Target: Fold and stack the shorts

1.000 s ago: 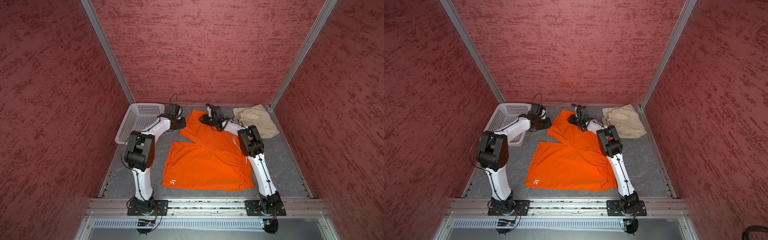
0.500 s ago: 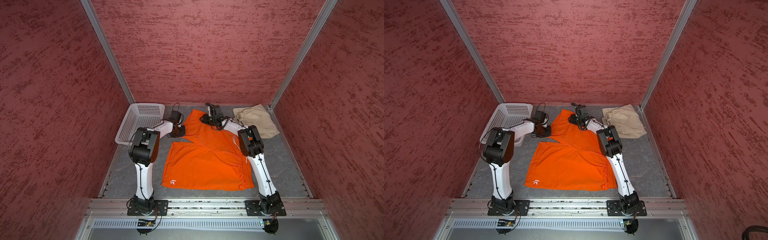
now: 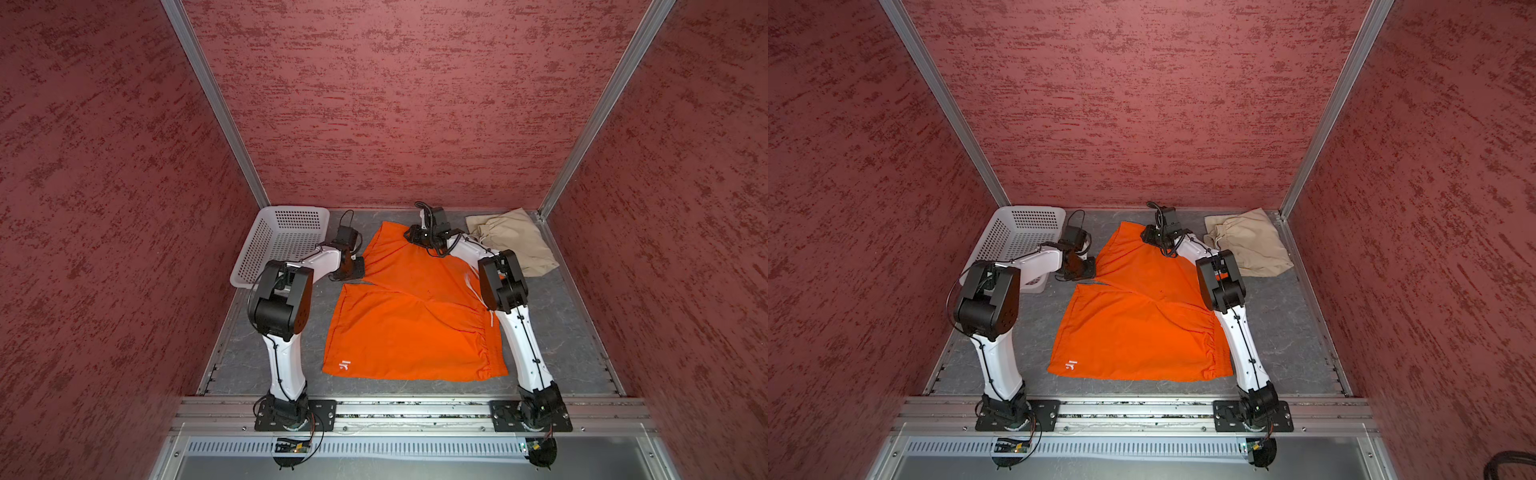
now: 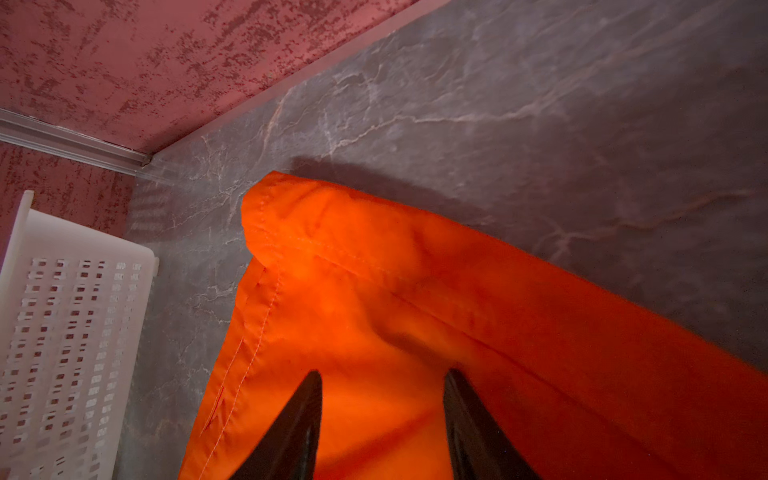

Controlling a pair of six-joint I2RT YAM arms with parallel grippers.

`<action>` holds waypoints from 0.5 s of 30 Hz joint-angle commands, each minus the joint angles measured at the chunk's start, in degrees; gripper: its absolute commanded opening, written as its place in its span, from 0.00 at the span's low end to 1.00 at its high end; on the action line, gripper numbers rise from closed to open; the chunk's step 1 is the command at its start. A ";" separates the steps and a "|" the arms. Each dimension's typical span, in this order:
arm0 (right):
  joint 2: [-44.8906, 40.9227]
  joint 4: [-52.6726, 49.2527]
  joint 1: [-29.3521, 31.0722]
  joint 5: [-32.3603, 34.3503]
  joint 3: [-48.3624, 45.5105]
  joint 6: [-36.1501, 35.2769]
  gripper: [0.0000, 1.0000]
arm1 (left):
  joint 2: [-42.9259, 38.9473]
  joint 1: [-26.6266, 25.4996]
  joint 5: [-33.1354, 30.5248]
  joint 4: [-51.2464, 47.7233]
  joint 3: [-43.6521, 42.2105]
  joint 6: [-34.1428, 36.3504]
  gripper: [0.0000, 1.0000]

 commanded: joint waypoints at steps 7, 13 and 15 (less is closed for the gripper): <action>-24.97 8.60 1.11 -0.17 -22.69 -2.17 0.50 | -6.01 -4.22 2.16 0.22 9.14 -1.66 0.37; -37.28 13.84 2.81 -1.97 -43.48 -0.64 0.49 | 1.12 -6.84 2.84 1.63 13.25 -4.61 0.28; -39.74 14.98 3.64 -2.31 -48.37 0.18 0.48 | 3.78 -6.79 2.96 2.94 14.23 -7.29 0.25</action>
